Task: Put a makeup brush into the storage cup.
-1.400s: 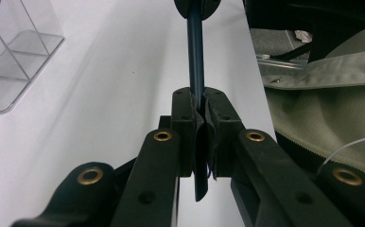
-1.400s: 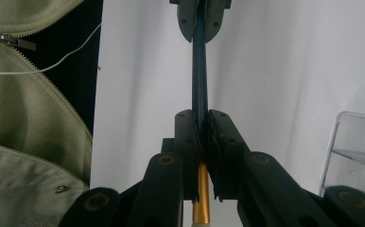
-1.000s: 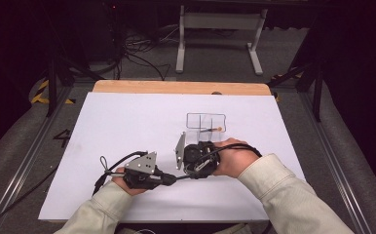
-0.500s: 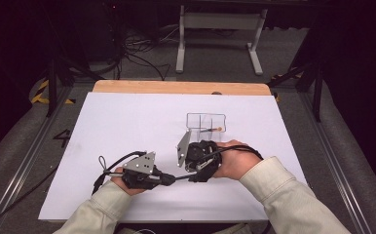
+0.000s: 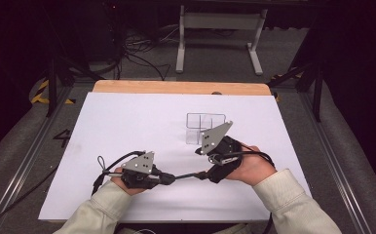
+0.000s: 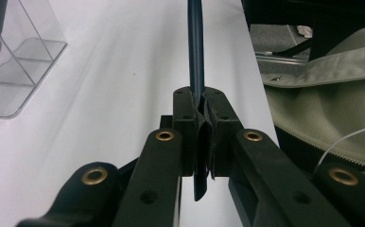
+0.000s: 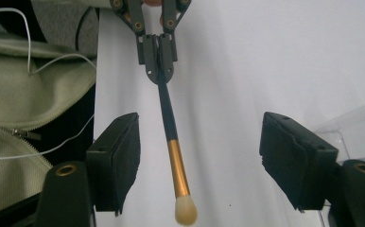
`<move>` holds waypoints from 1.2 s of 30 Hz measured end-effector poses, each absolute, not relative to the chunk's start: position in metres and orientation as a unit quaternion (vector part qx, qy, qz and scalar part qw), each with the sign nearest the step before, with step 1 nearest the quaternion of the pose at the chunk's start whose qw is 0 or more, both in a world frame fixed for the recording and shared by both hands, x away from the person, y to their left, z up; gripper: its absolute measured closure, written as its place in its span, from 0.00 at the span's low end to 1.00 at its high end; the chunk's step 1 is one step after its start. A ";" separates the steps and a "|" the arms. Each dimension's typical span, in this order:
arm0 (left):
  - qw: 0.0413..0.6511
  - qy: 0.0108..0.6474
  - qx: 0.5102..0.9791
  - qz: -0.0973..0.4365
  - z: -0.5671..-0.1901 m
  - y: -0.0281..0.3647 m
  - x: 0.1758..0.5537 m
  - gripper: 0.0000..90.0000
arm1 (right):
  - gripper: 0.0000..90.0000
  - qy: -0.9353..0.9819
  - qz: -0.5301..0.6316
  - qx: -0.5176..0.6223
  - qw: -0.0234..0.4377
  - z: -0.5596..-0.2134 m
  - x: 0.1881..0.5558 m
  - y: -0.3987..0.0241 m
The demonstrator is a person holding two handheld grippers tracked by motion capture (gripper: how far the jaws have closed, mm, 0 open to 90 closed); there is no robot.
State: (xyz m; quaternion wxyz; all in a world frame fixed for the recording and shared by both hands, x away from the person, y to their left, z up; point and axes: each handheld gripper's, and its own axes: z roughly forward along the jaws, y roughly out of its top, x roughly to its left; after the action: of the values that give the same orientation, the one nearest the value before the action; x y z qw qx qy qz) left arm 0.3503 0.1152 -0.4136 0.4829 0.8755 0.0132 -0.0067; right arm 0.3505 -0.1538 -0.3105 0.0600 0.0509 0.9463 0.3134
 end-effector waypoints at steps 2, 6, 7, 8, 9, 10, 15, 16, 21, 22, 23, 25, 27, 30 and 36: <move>0.485 0.013 0.875 -0.008 -0.414 0.115 0.350 0.94 | 0.33 0.941 0.326 0.059 0.060 -0.310 0.351 -0.161; 0.490 0.012 0.872 -0.009 -0.413 0.116 0.350 0.94 | 0.33 0.931 0.353 0.072 0.054 -0.311 0.350 -0.172; 0.490 0.011 0.871 -0.009 -0.413 0.116 0.350 0.94 | 0.33 0.931 0.354 0.073 0.055 -0.312 0.350 -0.174; 0.490 0.011 0.871 -0.009 -0.413 0.116 0.350 0.94 | 0.33 0.931 0.354 0.073 0.055 -0.312 0.350 -0.174; 0.491 0.010 0.871 -0.007 -0.413 0.117 0.349 0.94 | 0.33 0.929 0.357 0.076 0.055 -0.314 0.350 -0.177; 0.492 0.009 0.870 -0.008 -0.413 0.117 0.350 0.94 | 0.33 0.928 0.360 0.076 0.056 -0.315 0.350 -0.179; 0.497 0.010 0.868 -0.004 -0.412 0.119 0.350 0.94 | 0.34 0.921 0.377 0.086 0.055 -0.324 0.347 -0.186; 0.498 0.011 0.867 -0.006 -0.412 0.119 0.350 0.94 | 0.34 0.920 0.378 0.086 0.056 -0.325 0.347 -0.187; 0.503 0.010 0.864 -0.001 -0.411 0.119 0.349 0.94 | 0.39 0.918 0.380 0.097 0.056 -0.331 0.347 -0.191; 0.504 0.008 0.863 0.000 -0.411 0.119 0.349 0.94 | 0.42 0.918 0.380 0.096 0.054 -0.331 0.347 -0.191; 0.505 0.009 0.863 0.001 -0.411 0.119 0.349 0.94 | 0.44 0.917 0.384 0.096 0.053 -0.332 0.347 -0.192; 0.507 0.009 0.862 0.000 -0.412 0.119 0.349 0.94 | 0.48 0.916 0.386 0.095 0.053 -0.333 0.346 -0.192; 0.511 0.013 0.859 0.000 -0.412 0.119 0.349 0.94 | 0.52 0.914 0.392 0.094 0.051 -0.335 0.346 -0.193; 0.512 0.013 0.859 0.001 -0.413 0.119 0.348 0.94 | 0.59 0.914 0.392 0.093 0.046 -0.336 0.346 -0.193; 0.514 0.013 0.858 0.000 -0.413 0.118 0.348 0.94 | 0.73 0.913 0.397 0.084 0.038 -0.338 0.344 -0.193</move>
State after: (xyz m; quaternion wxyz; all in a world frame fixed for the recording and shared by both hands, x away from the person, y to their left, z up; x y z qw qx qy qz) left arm 0.3483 0.1184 -0.4132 0.5135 0.8580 0.0126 0.0004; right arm 0.3444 -0.1928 -0.3375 0.0383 0.0842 0.9132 0.3970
